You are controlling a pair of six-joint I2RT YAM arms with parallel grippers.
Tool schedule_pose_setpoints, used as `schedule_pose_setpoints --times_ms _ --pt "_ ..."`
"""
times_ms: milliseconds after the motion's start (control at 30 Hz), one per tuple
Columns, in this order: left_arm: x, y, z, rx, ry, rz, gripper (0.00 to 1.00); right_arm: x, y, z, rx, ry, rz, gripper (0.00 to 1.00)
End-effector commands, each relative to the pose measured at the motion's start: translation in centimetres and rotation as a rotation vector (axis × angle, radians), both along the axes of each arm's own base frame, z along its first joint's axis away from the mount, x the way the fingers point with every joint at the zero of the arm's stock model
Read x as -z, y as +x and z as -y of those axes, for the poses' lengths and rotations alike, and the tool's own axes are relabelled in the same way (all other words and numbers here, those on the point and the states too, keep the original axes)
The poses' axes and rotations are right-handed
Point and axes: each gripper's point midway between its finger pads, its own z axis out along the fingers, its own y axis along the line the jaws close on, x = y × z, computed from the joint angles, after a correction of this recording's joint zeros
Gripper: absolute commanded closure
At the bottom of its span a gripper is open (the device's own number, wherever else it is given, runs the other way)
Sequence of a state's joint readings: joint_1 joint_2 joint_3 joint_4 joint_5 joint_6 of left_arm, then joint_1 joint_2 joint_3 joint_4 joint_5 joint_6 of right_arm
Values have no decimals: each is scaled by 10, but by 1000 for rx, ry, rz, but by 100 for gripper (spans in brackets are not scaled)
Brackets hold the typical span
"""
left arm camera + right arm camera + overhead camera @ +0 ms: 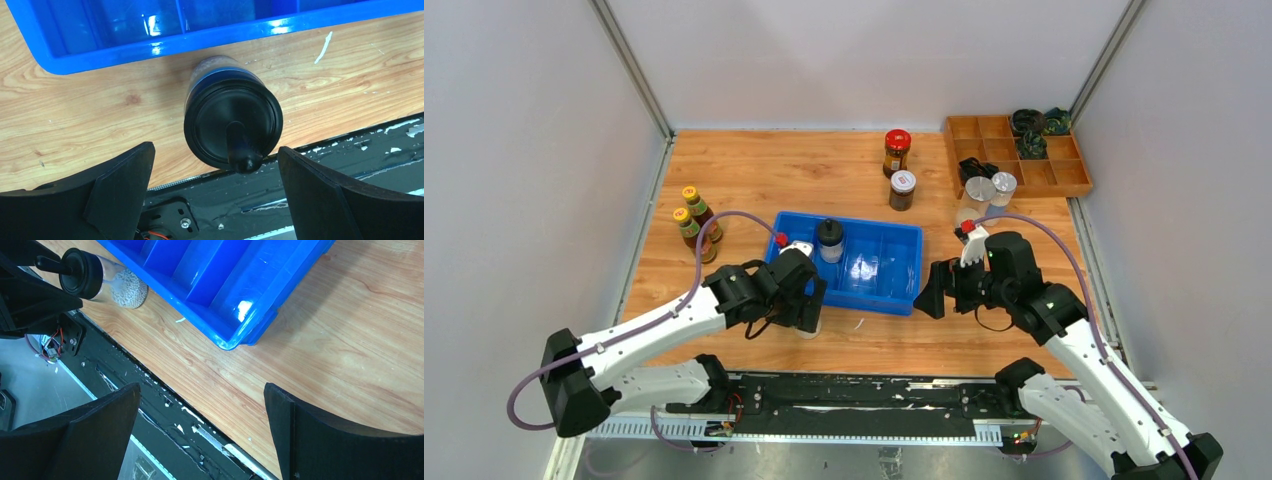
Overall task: Organize the condiment bottles
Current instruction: Pick up the bottle from the center of the board.
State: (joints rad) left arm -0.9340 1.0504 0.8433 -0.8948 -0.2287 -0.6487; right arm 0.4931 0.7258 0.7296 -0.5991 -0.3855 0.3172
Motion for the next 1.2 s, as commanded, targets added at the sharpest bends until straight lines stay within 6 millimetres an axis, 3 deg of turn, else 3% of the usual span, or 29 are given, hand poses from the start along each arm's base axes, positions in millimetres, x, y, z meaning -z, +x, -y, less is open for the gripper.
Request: schedule_pose_setpoints --times_ms 0,667,967,1167 --pt "6 3 -1 -7 37 4 2 5 -5 -3 -33 -3 -3 0" --pt "-8 15 32 29 44 33 13 5 -5 -3 -35 0 4 0" --pt "-7 15 30 24 56 39 17 4 -5 -3 -34 2 8 0" --pt "-7 15 29 18 55 43 24 4 -5 -3 -35 4 8 0"
